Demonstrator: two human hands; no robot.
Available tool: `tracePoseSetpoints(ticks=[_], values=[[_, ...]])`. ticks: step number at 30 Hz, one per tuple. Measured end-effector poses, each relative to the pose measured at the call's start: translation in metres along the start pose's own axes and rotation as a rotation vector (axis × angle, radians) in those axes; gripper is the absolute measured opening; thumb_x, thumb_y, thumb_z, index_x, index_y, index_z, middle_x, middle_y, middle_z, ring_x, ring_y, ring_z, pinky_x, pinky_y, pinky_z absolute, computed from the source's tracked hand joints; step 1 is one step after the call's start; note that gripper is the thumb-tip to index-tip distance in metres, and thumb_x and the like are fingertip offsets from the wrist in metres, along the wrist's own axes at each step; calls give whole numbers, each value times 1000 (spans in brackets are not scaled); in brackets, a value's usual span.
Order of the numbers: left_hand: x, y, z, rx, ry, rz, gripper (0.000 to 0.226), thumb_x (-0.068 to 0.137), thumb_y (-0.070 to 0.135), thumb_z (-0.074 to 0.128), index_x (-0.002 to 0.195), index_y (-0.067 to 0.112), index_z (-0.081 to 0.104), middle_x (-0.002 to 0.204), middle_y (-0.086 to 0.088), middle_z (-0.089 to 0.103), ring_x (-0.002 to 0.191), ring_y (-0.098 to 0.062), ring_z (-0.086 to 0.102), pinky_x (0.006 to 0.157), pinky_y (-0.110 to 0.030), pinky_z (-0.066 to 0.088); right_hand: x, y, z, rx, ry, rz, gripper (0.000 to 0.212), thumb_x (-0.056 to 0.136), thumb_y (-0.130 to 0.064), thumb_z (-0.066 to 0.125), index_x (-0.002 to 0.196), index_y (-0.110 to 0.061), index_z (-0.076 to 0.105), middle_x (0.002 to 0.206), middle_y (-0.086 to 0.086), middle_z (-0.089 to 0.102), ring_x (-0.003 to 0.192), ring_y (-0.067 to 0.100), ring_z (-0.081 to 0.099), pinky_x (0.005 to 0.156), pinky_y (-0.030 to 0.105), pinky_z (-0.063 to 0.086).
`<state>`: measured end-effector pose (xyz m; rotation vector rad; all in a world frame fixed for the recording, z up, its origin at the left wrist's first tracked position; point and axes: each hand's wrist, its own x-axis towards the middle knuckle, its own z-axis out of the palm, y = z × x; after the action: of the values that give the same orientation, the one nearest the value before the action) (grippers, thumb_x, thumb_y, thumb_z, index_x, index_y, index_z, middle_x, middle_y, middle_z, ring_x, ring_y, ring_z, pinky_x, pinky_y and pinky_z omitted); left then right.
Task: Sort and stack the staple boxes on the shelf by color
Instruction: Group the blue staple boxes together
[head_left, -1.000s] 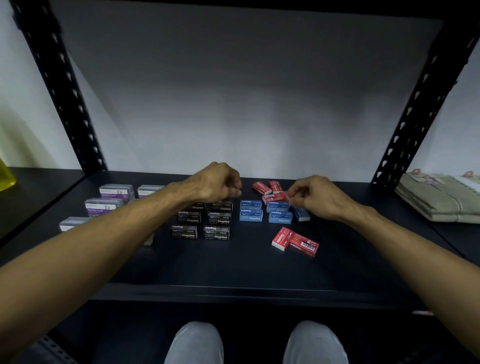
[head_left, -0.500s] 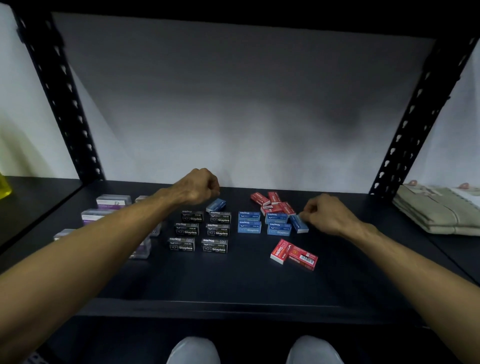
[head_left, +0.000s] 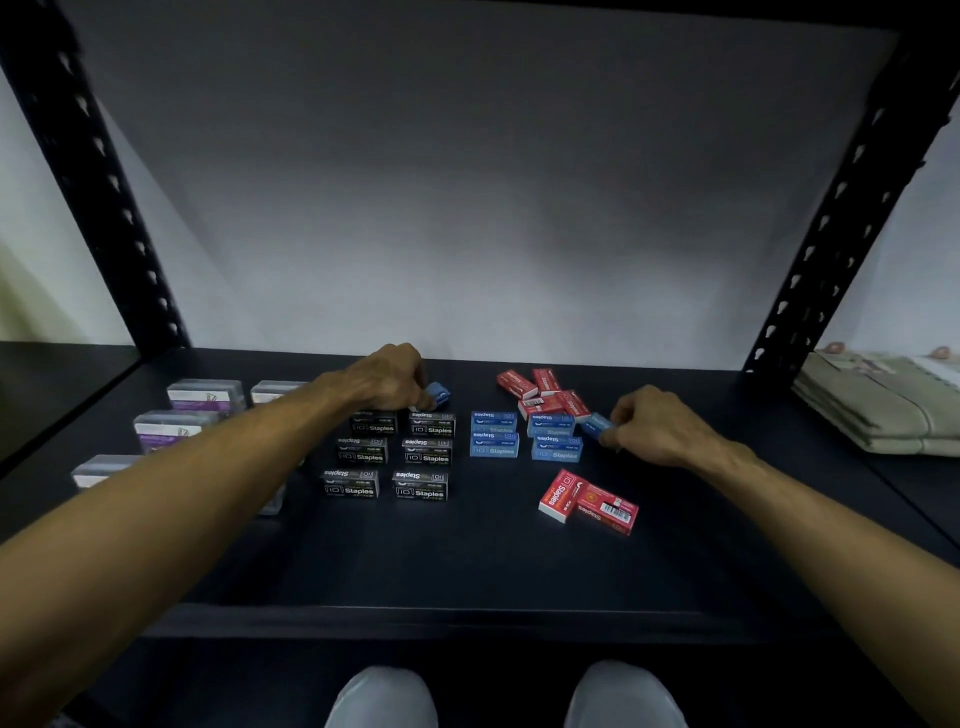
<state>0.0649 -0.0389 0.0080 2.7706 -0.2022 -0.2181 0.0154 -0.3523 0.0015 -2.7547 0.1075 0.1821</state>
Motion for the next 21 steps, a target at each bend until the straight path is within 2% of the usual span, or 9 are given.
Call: tracePoseSetpoints(ticks=[4,7,9,13,18,21], values=[[0,2,2,14,57,45,25,82,17,76,98,18,58,101,0,62,90,-17,60,68,-25,44,-1,1,-1,18,33,-31,27,80,-26,78,98,-19,59,102,1,63,87,14,61,69,27,49],[0,-1,3,-51,59,60,28,80,13,78,99,18,58,101,1,61,92,-17,60,73,-25,46,-4,4,0,41,60,-52,29,79,-19,79,97,-19,57,104,1,62,86,13,59,64,24,46],[-4,-2,0,-103,58,66,28,81,12,77,104,16,61,101,3,62,92,-16,60,76,-24,46,-6,7,0,63,70,-56,30,80,-16,78,103,-18,58,109,3,63,91,14,60,70,24,48],[-13,-2,-12,-152,60,98,25,83,10,75,106,14,69,94,3,68,84,-11,61,66,-19,44,-13,11,-5,83,96,-64,31,84,-14,75,112,-16,64,118,7,65,101,18,62,81,28,50],[-28,8,-29,-205,5,156,24,83,8,75,105,15,73,95,-2,75,92,-20,69,87,-32,54,-23,11,-16,90,138,-91,28,85,-14,73,112,-17,67,117,6,67,100,19,63,87,32,53],[-38,19,-38,-234,-28,205,26,82,4,74,106,14,74,94,-1,76,93,-19,70,91,-34,54,-30,7,-21,101,160,-121,27,85,-14,73,111,-16,67,114,5,68,97,17,63,85,31,52]])
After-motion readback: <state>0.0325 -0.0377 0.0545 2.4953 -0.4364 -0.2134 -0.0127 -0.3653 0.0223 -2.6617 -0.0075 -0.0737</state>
